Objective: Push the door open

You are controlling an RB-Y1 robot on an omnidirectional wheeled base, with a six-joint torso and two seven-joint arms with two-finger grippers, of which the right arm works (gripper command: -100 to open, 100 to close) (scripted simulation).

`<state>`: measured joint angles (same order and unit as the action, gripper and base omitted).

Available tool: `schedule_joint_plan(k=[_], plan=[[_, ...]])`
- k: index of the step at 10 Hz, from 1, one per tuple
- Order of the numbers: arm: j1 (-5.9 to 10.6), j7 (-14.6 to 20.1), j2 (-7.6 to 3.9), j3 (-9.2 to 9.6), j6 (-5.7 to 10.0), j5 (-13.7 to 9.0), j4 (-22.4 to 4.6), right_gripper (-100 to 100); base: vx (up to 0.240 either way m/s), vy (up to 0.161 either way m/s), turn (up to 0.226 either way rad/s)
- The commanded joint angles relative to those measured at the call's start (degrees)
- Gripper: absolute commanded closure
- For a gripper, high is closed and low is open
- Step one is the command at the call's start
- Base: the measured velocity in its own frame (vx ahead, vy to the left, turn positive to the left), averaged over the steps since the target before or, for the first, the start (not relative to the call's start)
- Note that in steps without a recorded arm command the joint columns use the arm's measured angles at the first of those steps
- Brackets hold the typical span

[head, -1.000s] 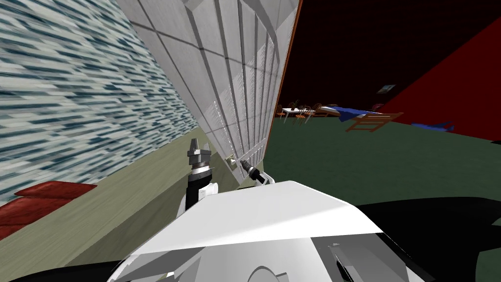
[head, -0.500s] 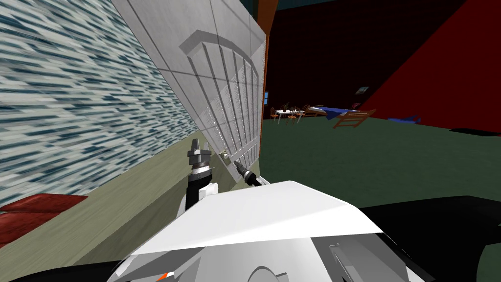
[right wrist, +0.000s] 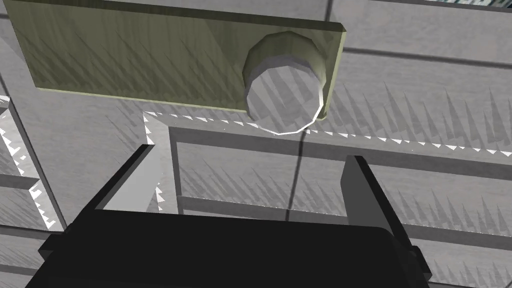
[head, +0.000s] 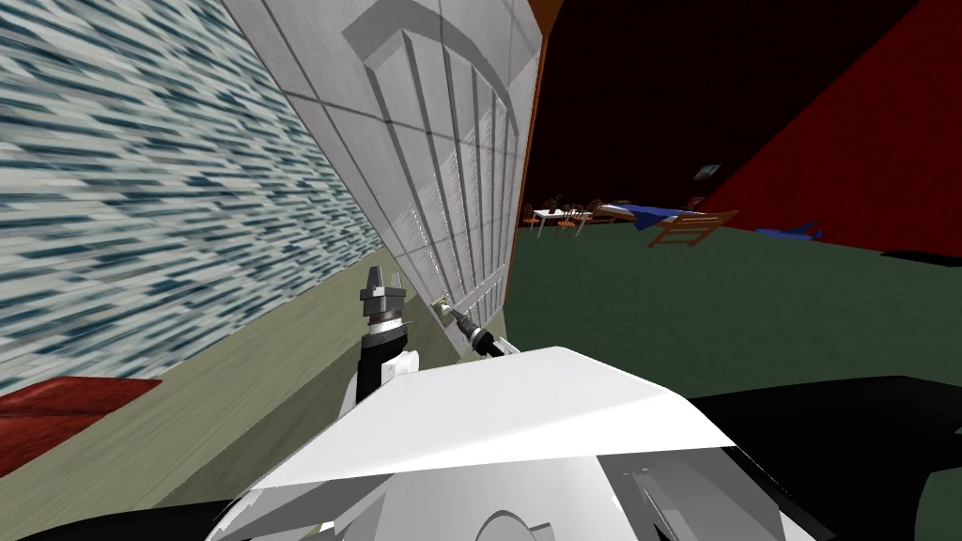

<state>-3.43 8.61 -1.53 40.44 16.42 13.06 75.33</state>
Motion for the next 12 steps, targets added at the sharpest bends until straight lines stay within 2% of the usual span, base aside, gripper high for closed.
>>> schedule_joint_plan(k=[1, 3, 4, 5, 10, 11, 12], plan=[[0.31, -0.59, 2.09, -0.33, 0.37, 0.04, -0.90, -100, 0.256, 0.201, 0.013], [0.44, -0.87, 4.06, -0.48, 0.52, 0.07, -1.32, -100, 0.155, 0.142, 0.008], [0.01, -0.81, 3.33, -0.26, 0.28, 0.12, -0.59, -100, 0.040, 0.041, -0.004], [0.01, -0.81, 3.33, -0.26, 0.28, 0.12, -0.59, 100, 0.000, 0.000, 0.000], [0.01, -0.81, 3.33, -0.26, 0.28, 0.12, -0.59, 100, -0.009, -0.009, 0.002], [-0.64, -1.14, 1.57, -0.32, 0.13, -0.04, -0.17, 100, 0.101, 0.065, -0.181], [-0.91, -1.28, 1.07, -0.35, 0.09, -0.12, 0.06, 100, 0.109, 0.153, -0.065]])
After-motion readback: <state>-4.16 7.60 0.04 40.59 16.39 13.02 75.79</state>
